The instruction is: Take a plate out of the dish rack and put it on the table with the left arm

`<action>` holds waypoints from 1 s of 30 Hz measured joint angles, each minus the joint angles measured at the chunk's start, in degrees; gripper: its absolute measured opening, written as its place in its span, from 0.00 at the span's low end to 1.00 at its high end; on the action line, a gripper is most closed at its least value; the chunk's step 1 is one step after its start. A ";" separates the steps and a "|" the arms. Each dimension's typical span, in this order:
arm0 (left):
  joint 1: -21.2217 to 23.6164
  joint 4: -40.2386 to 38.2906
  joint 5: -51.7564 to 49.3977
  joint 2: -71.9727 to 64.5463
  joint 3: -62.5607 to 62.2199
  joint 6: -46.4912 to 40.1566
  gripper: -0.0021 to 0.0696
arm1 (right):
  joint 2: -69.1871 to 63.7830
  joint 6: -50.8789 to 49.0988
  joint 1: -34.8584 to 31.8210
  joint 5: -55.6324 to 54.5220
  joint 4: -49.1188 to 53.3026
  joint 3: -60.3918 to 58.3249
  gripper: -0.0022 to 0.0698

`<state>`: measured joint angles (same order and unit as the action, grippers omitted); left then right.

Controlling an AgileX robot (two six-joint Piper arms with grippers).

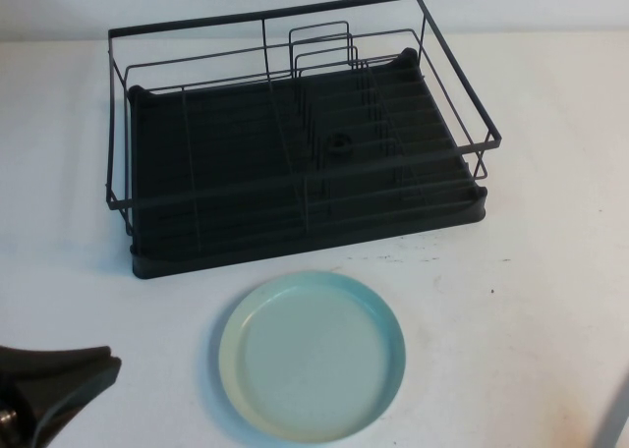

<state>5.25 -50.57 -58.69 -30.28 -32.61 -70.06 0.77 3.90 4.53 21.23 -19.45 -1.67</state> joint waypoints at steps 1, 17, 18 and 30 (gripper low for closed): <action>0.00 1.41 -0.19 0.00 0.00 0.40 0.03 | 0.00 0.00 0.00 0.00 0.00 0.00 0.00; -0.92 8.29 -2.32 0.13 0.00 11.84 0.03 | 0.00 0.00 0.00 0.00 0.00 0.00 0.00; -0.92 8.96 -2.20 0.44 0.00 11.84 0.03 | 0.00 0.00 0.00 0.00 0.00 0.00 0.00; -0.92 29.04 9.94 15.97 2.72 28.58 0.03 | 0.00 0.00 0.00 0.00 0.00 0.00 0.00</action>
<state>4.32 -21.53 -48.75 -14.30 -29.89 -41.47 0.77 3.90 4.53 21.23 -19.45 -1.67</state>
